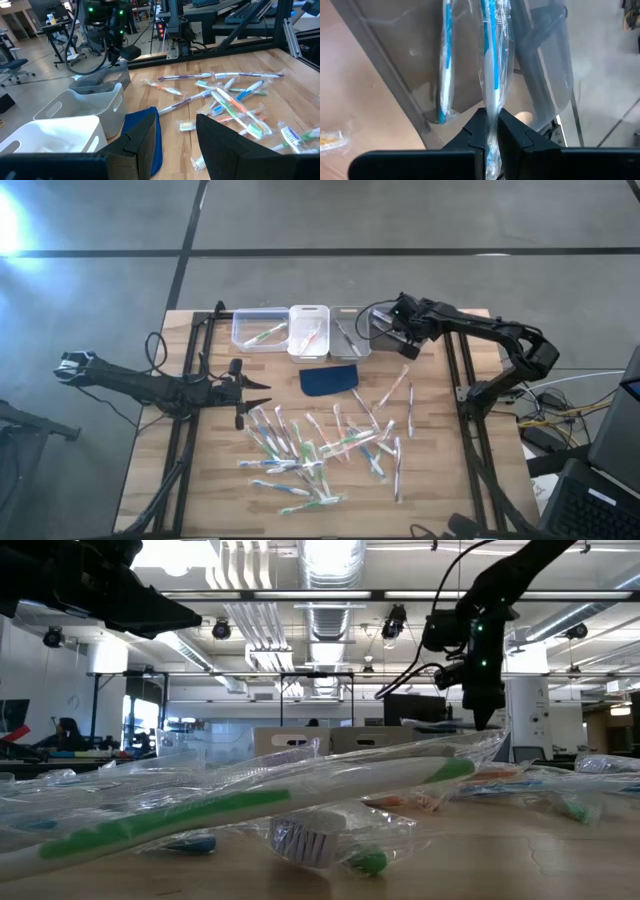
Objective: Pick & Place Toothbrushes
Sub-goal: Put the blue toothbrush into the transparent black bin
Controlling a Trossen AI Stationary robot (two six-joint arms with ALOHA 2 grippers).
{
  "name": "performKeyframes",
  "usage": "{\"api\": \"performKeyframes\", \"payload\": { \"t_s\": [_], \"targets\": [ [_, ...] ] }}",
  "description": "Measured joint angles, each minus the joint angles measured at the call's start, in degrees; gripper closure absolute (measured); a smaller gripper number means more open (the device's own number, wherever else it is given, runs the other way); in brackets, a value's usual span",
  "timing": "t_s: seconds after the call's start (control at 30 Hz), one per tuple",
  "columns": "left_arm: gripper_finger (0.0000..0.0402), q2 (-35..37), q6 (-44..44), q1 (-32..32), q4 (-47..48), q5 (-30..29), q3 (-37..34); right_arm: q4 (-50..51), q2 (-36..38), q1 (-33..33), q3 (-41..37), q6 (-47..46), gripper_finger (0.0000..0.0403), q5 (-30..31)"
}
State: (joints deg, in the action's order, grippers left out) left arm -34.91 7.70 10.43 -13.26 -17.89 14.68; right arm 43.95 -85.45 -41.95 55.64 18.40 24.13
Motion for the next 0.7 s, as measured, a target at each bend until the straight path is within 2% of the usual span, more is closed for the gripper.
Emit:
{"api": "performKeyframes", "payload": {
  "t_s": [0.23,0.7],
  "targets": [
    [0.0255,0.01,0.00,0.01,-0.02,0.00,0.00,-4.60,0.00,-0.11,-0.94,0.07,0.0385,-2.18],
    [0.0255,0.00,0.00,0.00,0.00,0.00,0.00,-5.10,-4.12,-0.14,-1.47,-4.65,0.0385,-3.50]
  ]
}}
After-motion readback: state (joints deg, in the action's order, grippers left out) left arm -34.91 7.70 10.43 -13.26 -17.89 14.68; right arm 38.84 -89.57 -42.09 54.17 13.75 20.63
